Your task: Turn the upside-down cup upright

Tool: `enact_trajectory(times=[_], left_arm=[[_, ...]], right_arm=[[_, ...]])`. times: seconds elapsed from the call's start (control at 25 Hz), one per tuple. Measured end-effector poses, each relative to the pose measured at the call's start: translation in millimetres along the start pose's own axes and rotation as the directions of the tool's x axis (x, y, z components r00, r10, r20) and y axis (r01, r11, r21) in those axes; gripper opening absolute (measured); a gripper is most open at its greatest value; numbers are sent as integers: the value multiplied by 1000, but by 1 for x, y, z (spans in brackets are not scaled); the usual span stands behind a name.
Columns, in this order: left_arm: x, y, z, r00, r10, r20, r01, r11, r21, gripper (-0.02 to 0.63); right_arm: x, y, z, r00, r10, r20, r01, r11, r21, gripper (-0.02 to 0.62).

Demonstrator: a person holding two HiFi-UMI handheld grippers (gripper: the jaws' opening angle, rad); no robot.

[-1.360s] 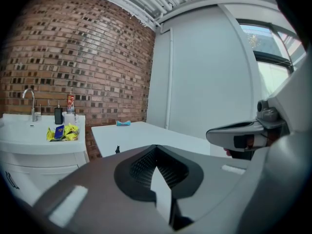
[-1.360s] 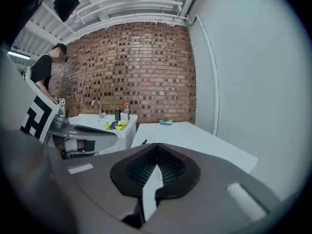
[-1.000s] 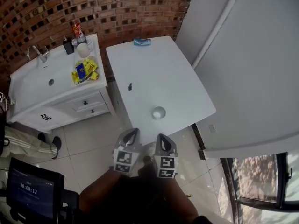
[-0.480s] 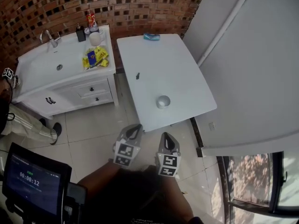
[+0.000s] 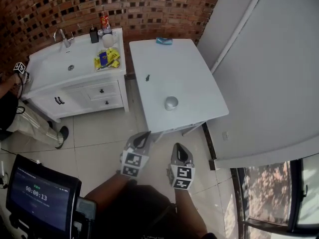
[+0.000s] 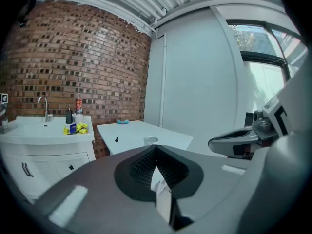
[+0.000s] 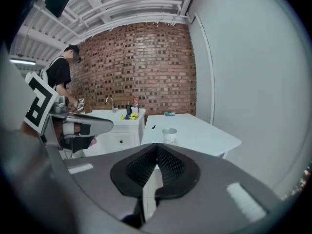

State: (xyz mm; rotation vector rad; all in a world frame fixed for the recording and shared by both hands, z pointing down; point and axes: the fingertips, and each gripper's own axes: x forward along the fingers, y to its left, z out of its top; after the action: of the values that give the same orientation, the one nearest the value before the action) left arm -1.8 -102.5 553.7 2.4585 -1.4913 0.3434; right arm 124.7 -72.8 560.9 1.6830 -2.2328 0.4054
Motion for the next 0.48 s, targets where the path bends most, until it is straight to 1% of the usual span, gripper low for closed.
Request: enact_trajectory(times=[0.12, 0.28, 0.36, 0.48], left_arm=[[-19, -5, -9, 1000, -5, -16, 5, 1000, 0, -5], [-43, -16, -11, 999, 40, 4, -40, 999, 16, -5], [-51, -25, -12, 999, 49, 9, -49, 999, 21, -5], [-62, -44, -12, 999, 50, 19, -50, 998, 30, -5]], right_arm=[[-13, 1, -13, 1000, 18, -11, -18, 1000, 15, 14], [-32, -5, -29, 999, 30, -40, -29, 999, 23, 12], [-43, -5, -31, 998, 45, -37, -44, 999, 17, 12], [-62, -3, -22, 998, 70, -6, -70, 997, 14, 12]])
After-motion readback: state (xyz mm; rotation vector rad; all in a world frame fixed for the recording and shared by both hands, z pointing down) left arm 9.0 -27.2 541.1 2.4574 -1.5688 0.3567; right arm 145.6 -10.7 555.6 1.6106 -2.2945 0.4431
